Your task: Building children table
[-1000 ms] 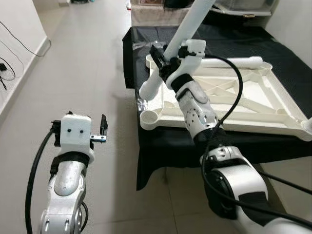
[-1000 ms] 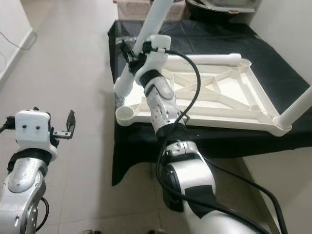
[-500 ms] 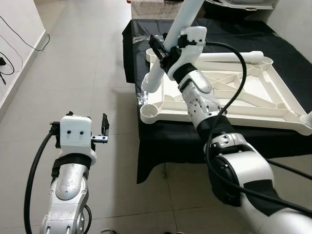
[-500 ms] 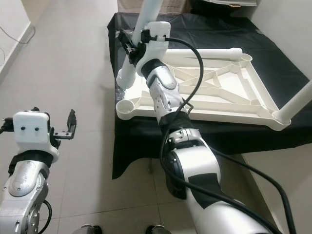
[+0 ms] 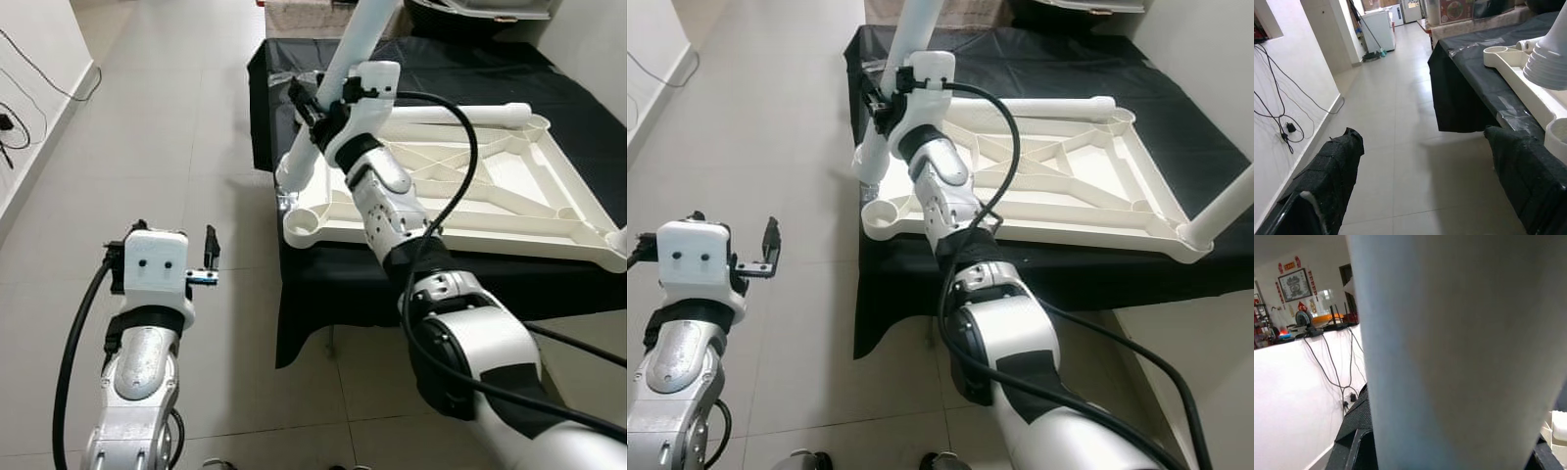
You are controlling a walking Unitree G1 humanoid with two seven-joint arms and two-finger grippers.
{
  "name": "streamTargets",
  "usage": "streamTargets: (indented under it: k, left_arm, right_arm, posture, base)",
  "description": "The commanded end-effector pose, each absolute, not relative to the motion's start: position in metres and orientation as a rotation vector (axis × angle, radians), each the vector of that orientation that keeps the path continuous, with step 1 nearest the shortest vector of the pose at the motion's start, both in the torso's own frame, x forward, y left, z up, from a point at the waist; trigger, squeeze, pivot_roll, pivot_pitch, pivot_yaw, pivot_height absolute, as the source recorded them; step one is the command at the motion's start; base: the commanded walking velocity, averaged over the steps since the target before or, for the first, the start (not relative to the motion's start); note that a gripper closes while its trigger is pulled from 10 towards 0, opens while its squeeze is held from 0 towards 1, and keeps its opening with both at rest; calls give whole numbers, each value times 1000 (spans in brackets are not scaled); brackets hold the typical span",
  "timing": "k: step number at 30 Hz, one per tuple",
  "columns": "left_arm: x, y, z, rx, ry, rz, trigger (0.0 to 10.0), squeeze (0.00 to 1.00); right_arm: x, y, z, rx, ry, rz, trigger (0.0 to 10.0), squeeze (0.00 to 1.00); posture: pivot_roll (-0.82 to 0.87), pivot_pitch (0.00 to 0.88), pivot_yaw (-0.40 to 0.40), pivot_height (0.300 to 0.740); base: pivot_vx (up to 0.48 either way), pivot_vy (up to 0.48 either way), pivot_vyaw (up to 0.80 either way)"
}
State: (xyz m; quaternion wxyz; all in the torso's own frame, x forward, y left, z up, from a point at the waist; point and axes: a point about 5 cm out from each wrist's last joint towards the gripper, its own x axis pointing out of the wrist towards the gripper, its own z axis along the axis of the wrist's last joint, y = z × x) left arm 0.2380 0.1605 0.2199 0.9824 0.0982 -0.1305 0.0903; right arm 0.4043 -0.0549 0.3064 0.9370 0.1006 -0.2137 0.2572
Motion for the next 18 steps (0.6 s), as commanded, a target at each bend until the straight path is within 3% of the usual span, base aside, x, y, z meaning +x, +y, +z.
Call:
streamTargets:
  k: [1, 18]
  left_arm:
    - [236, 159, 222, 201, -273, 171, 10000, 0]
    - [239, 157, 222, 238, -275, 152, 10000, 0]
  right_arm:
    - [403, -54, 302, 199, -448, 531, 10000, 0]
    - [403, -54, 302, 210, -455, 526, 10000, 0]
  posture:
    - [90, 186, -94, 740]
    - [93, 189, -89, 740]
  base:
    - [285, 0, 0]
    - [295, 0, 0]
